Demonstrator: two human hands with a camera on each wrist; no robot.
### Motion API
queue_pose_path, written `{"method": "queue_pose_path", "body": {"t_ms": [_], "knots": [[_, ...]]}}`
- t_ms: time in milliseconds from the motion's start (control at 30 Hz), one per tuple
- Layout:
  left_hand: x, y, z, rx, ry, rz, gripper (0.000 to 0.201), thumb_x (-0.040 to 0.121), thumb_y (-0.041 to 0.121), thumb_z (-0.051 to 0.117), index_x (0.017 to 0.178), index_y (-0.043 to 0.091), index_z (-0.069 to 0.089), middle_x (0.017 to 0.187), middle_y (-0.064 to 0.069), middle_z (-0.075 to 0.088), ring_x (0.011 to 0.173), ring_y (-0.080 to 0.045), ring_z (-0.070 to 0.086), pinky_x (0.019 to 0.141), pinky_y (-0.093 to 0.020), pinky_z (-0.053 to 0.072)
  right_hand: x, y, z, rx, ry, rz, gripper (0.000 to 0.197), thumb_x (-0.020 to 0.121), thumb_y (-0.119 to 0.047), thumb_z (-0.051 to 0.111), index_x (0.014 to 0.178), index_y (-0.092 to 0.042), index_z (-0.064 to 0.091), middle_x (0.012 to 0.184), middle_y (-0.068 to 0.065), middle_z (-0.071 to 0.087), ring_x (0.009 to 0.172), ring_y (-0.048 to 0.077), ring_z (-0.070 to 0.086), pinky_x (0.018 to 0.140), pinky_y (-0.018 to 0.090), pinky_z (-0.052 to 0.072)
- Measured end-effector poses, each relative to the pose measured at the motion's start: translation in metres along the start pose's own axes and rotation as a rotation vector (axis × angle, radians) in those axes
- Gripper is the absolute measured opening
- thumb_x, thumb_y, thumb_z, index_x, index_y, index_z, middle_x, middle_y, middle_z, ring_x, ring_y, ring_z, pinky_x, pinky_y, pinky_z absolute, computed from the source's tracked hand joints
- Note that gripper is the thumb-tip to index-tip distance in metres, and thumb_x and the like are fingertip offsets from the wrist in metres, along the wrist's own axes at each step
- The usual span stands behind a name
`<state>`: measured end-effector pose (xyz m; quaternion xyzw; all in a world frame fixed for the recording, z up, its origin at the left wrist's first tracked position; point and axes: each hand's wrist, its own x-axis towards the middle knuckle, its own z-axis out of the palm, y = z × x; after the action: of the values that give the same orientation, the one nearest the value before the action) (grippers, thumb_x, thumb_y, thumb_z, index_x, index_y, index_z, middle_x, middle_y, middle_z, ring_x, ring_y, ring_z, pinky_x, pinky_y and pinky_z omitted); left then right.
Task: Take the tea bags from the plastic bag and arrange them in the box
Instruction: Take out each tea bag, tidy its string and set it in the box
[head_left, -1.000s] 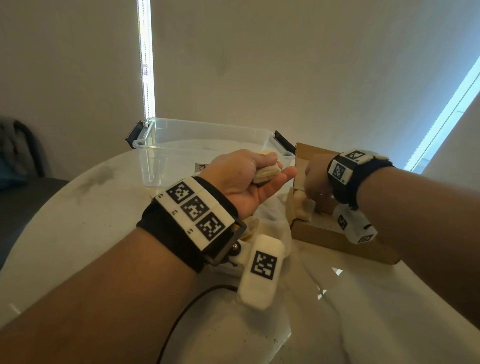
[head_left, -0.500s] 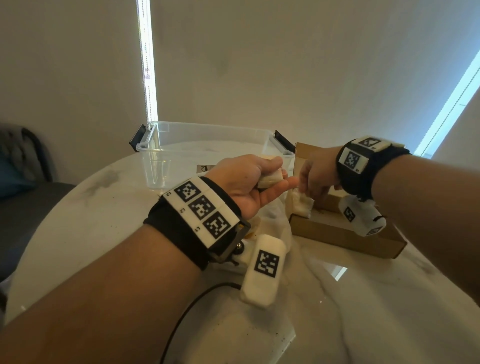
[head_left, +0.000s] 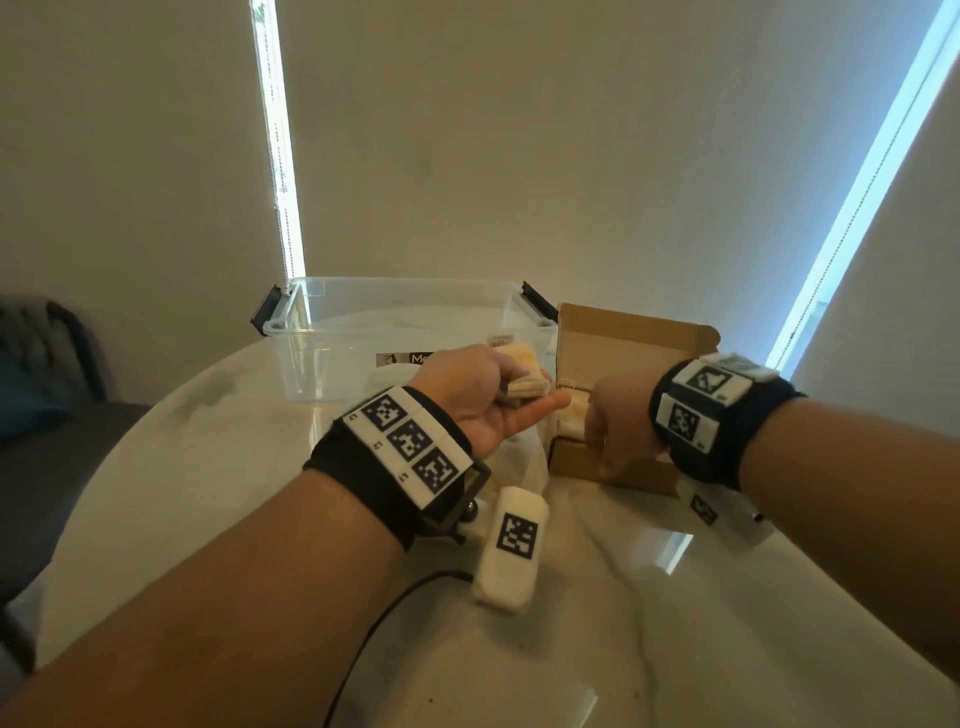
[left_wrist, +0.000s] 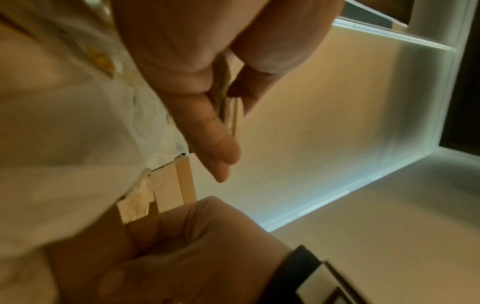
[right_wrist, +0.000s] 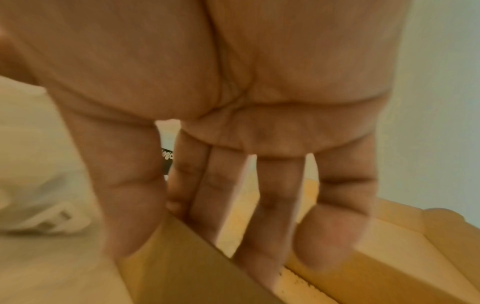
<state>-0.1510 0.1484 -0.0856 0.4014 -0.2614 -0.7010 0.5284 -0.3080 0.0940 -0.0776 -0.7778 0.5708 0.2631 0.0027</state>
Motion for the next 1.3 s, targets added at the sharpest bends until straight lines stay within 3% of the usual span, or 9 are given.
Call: {"method": "queue_pose_path", "body": {"t_ms": [100, 267, 400, 567, 767, 967, 1100, 1200, 1300], "knots": [[-0.001, 0.0, 0.008, 0.048, -0.018, 0.002, 0.026, 0.1, -0.002, 0.044, 0.126, -0.002, 0.047, 0.101, -0.022, 0.064, 0.084, -0.034, 0.072, 0.066, -0.038, 0.063, -0.011, 0.004, 0.008, 0.004, 0.05, -0.044, 0.035, 0.095, -0.034, 0.066, 0.129, -0.023, 0.067, 0.126, -0.002, 0.065, 0.109, 0.016, 0.059, 0.098, 0.027, 0.044], [0.003, -0.007, 0.016, 0.239, -0.013, -0.039, 0.013, 0.099, 0.003, 0.052, 0.107, -0.003, 0.061, 0.098, -0.018, 0.07, 0.089, -0.029, 0.072, 0.059, -0.03, 0.062, -0.021, 0.01, 0.013, 0.141, 0.036, -0.094, 0.032, 0.092, -0.035, 0.071, 0.121, -0.023, 0.071, 0.109, -0.007, 0.069, 0.093, 0.011, 0.059, 0.09, 0.024, 0.048], [0.01, -0.015, 0.018, 0.247, 0.003, 0.002, 0.046, 0.092, -0.003, 0.06, 0.136, 0.003, 0.046, 0.111, -0.026, 0.067, 0.082, -0.029, 0.075, 0.048, -0.024, 0.056, -0.028, 0.024, 0.0, 0.424, 0.099, -0.065, 0.018, 0.091, -0.029, 0.073, 0.108, -0.023, 0.073, 0.093, -0.007, 0.072, 0.081, 0.01, 0.07, 0.065, 0.02, 0.053], [0.013, -0.019, 0.021, 0.331, -0.017, 0.08, 0.038, 0.089, -0.004, 0.064, 0.125, -0.001, 0.055, 0.105, -0.025, 0.07, 0.082, -0.032, 0.075, 0.048, -0.023, 0.057, -0.043, 0.036, -0.032, 0.912, 0.364, -0.117, 0.008, 0.093, -0.015, 0.066, 0.098, -0.016, 0.072, 0.089, 0.004, 0.076, 0.072, 0.02, 0.075, 0.077, 0.036, 0.058], [0.016, -0.022, 0.02, 0.312, -0.06, 0.079, 0.028, 0.09, 0.0, 0.065, 0.117, 0.002, 0.06, 0.102, -0.018, 0.07, 0.085, -0.028, 0.075, 0.053, -0.021, 0.059, -0.04, 0.029, -0.031, 0.76, 0.375, -0.189, 0.002, 0.087, -0.024, 0.077, 0.087, -0.024, 0.075, 0.074, -0.007, 0.075, 0.064, 0.006, 0.073, 0.069, 0.026, 0.057], [0.02, -0.017, 0.017, 0.184, -0.043, 0.093, 0.031, 0.092, 0.006, 0.064, 0.121, -0.003, 0.058, 0.107, -0.024, 0.071, 0.084, -0.03, 0.075, 0.053, -0.023, 0.058, -0.038, 0.04, -0.029, 0.912, 0.424, -0.123, 0.005, 0.087, -0.009, 0.075, 0.089, -0.01, 0.071, 0.075, 0.005, 0.077, 0.067, 0.015, 0.076, 0.073, 0.03, 0.057], [0.022, -0.017, 0.02, 0.211, -0.059, 0.117, 0.026, 0.093, 0.008, 0.065, 0.117, 0.0, 0.062, 0.096, -0.018, 0.076, 0.086, -0.023, 0.075, 0.073, -0.027, 0.062, -0.042, 0.043, -0.028, 1.044, 0.456, -0.123, 0.009, 0.084, -0.008, 0.077, 0.089, -0.006, 0.07, 0.077, 0.012, 0.077, 0.06, 0.014, 0.073, 0.067, 0.028, 0.056], [0.023, -0.018, 0.024, 0.264, -0.033, 0.121, 0.018, 0.095, 0.009, 0.062, 0.112, 0.002, 0.063, 0.086, -0.014, 0.074, 0.073, -0.017, 0.073, 0.057, -0.019, 0.058, -0.043, 0.043, -0.029, 1.112, 0.468, -0.148, 0.019, 0.083, -0.003, 0.076, 0.098, -0.009, 0.066, 0.074, 0.011, 0.076, 0.057, 0.017, 0.072, 0.063, 0.029, 0.055], [0.024, -0.017, 0.028, 0.292, -0.062, 0.069, 0.01, 0.098, 0.01, 0.056, 0.105, 0.006, 0.062, 0.087, -0.011, 0.067, 0.067, -0.013, 0.065, 0.051, -0.016, 0.053, -0.044, 0.045, -0.031, 1.139, 0.425, -0.205, 0.025, 0.087, -0.001, 0.072, 0.107, -0.014, 0.064, 0.077, 0.014, 0.076, 0.06, 0.022, 0.072, 0.065, 0.034, 0.055]]}}
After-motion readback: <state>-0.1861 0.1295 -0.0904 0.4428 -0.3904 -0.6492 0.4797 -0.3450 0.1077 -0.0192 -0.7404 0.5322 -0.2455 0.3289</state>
